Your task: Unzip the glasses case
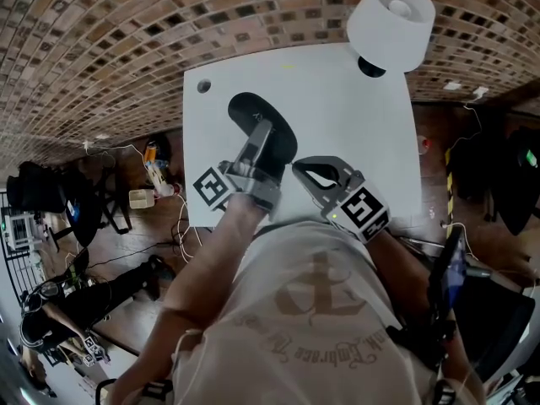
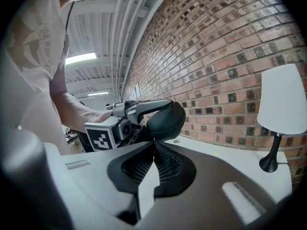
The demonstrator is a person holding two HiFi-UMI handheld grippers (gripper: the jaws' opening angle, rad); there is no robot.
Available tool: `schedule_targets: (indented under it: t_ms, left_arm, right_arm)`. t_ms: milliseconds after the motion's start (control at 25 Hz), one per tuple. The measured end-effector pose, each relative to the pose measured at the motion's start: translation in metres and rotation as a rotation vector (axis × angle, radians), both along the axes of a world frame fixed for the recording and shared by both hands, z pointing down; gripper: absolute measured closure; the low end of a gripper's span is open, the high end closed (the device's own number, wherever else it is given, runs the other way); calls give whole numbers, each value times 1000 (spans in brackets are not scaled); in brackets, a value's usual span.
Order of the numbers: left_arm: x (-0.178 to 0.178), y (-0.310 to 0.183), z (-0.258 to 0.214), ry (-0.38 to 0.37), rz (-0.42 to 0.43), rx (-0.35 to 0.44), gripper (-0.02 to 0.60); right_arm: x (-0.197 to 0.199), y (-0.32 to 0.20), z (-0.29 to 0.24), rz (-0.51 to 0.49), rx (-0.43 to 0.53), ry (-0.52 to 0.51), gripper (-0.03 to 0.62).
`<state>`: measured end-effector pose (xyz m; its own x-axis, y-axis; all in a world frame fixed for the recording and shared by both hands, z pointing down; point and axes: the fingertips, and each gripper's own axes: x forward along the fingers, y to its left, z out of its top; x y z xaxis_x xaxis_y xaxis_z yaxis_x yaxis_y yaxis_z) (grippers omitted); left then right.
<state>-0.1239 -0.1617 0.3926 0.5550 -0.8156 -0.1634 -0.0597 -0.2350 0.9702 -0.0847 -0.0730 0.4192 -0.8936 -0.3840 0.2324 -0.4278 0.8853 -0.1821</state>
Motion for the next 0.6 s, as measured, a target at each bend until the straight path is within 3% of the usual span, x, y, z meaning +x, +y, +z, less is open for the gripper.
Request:
schedule_targets:
  t_ms: [320,600]
  left_arm:
    - [13,-3,0,-169,90,-11,319]
    - [12,-1,3,-206,102,-35,328]
  right_arm:
    - [4,-3,8,16,-20,42,586]
    - [9,-7,11,54,-18,75,586]
